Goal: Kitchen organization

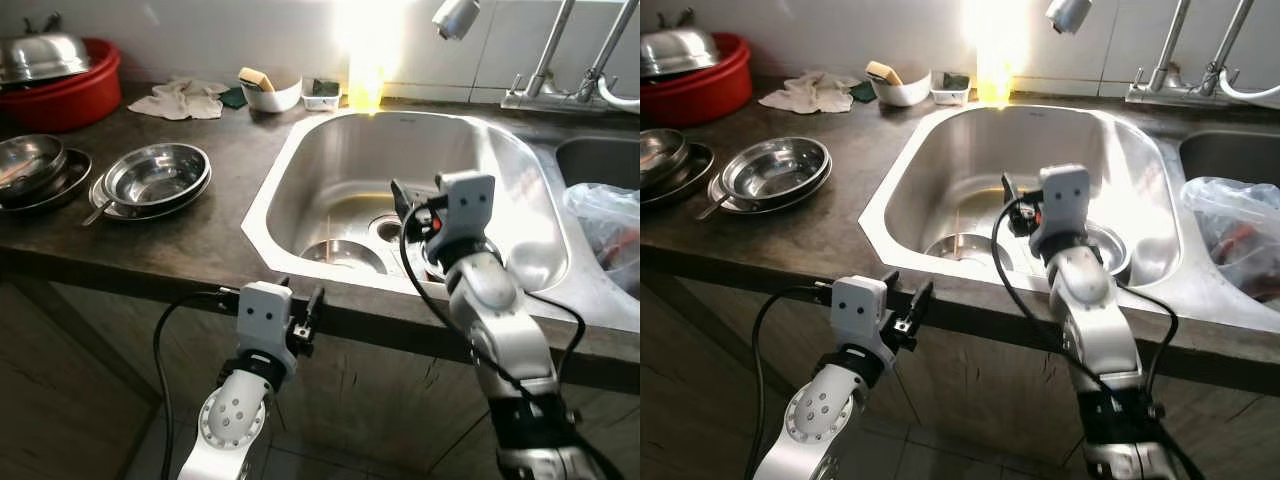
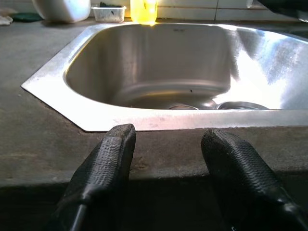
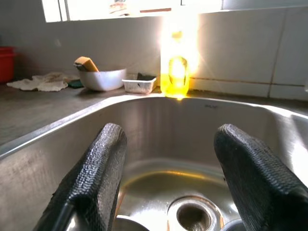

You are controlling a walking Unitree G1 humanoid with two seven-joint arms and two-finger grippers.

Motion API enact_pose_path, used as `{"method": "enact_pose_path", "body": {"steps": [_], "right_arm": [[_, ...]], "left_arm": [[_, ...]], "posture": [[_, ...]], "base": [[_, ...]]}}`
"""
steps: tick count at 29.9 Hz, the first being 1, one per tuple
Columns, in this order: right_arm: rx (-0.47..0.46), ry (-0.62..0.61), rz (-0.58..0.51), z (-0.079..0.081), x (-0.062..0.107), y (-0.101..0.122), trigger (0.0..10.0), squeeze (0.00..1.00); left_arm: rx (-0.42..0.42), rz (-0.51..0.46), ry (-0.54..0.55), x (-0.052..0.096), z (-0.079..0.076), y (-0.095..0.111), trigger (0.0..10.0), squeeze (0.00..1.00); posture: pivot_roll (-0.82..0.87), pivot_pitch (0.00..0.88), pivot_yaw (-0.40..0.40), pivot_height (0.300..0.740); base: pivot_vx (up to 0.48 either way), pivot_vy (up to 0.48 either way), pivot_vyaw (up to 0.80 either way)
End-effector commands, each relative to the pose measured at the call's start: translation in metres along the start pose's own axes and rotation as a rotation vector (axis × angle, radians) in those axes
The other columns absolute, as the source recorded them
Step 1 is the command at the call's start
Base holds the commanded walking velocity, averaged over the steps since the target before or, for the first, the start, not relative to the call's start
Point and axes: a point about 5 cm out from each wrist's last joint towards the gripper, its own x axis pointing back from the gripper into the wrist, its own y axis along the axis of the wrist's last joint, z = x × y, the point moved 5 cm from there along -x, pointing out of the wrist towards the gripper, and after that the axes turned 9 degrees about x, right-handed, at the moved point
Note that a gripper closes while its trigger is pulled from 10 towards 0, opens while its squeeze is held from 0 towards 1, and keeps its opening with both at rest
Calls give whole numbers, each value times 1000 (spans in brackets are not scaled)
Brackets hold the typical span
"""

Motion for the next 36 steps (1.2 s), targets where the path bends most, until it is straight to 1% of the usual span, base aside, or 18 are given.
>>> {"method": "enact_pose_path", "body": {"steps": [1, 2, 3, 6, 11, 12, 15, 17, 20, 27, 36], "right_arm": [[-30, -14, -27, 2, 11, 7, 10000, 0], [-30, -14, -27, 2, 11, 7, 10000, 0], [-38, -23, -24, 2, 17, 5, 10000, 0], [-57, -40, 3, 3, 27, -1, 10000, 0], [-70, -46, 20, 6, 30, -3, 10000, 0], [-79, -46, 30, 8, 33, -4, 10000, 0], [-111, -38, 54, 17, 38, -5, 10000, 0], [-115, -36, 57, 18, 39, -5, 10000, 0], [-136, -34, 58, 20, 37, -4, 10000, 0], [-138, -34, 63, 19, 35, -2, 10000, 0], [-133, -36, 56, 15, 32, 2, 10000, 0]], "left_arm": [[10, 0, -6, -2, 1, -1, 10000, 0], [10, 0, -6, -2, 1, -1, 10000, 0], [14, 0, -6, -3, 2, -1, 10000, 0], [15, 0, -7, -6, 3, -1, 10000, 0], [13, -2, -11, -8, 4, -1, 10000, 0], [11, -6, -12, -9, 4, 0, 10000, 0], [11, -11, -11, -12, 5, 0, 10000, 0], [11, -12, -10, -12, 5, 0, 10000, 0], [13, -10, -10, -12, 5, -1, 10000, 0], [12, -12, -8, -12, 6, -1, 10000, 0], [8, -24, 9, -11, 9, 1, 10000, 0]], "posture": [[80, 29, 25, 740], [80, 29, 25, 740], [77, 25, 33, 740], [73, 17, 33, 740], [71, 15, 39, 740], [72, 14, 39, 740], [75, 12, 34, 740], [75, 12, 34, 740], [76, 13, 33, 740], [78, 19, 31, 740], [77, 22, 27, 740]], "base": [[0, 0, 600], [0, 0, 600], [0, 0, 800], [0, 0, 800], [0, 0, 800], [0, 0, 800], [0, 457, 800], [0, 476, 800], [0, 476, 0], [0, 480, 0], [0, 0, 0]]}}
